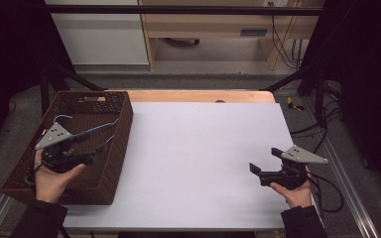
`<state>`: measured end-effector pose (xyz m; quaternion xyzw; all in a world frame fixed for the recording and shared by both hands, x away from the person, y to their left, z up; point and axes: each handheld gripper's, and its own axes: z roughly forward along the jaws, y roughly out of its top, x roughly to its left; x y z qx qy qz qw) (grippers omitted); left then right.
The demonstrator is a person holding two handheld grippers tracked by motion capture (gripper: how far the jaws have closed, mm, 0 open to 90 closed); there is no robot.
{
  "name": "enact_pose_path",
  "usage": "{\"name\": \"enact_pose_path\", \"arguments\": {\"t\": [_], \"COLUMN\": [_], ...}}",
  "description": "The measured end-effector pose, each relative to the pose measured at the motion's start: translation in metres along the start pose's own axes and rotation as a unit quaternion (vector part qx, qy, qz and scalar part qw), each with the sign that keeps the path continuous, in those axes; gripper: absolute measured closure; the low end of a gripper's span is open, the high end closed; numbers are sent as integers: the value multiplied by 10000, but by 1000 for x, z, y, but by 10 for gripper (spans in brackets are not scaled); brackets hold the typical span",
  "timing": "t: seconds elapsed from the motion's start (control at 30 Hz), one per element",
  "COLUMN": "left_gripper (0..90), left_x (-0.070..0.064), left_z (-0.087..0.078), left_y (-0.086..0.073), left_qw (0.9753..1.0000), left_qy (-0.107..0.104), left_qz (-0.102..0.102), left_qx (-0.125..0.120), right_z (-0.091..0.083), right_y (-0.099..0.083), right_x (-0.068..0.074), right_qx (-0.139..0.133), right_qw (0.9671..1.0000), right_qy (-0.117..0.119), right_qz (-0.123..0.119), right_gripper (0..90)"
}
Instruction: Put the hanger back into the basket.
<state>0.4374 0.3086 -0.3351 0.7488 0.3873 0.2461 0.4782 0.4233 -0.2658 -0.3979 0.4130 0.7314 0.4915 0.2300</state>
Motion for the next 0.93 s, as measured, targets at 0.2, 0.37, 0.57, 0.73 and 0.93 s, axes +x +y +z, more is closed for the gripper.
{"name": "enact_pose_path", "arguments": {"t": [0.2,0.37,0.57,0.73,0.93], "left_gripper": [216,165,123,115,110], "left_x": [-26,-49,-65,-68,-69], "left_z": [10,22,33,38,42], "left_y": [-4,-11,-18,-24,-31], "left_qw": [9995,9987,9979,9974,9974], "left_qy": [-305,-496,-634,-709,-711], "left_qz": [27,86,119,75,84], "left_qx": [-63,-58,42,43,100], "right_z": [-1,-1,-1,-1,0], "right_y": [0,0,0,-1,-1], "right_x": [0,0,0,0,1], "right_qx": [-30,-31,-26,-12,22], "right_qw": [10000,10000,10000,10000,10000], "right_qy": [-10,-9,11,20,30], "right_qz": [28,20,13,8,-17], "right_gripper": [33,31,31,31,31]}}
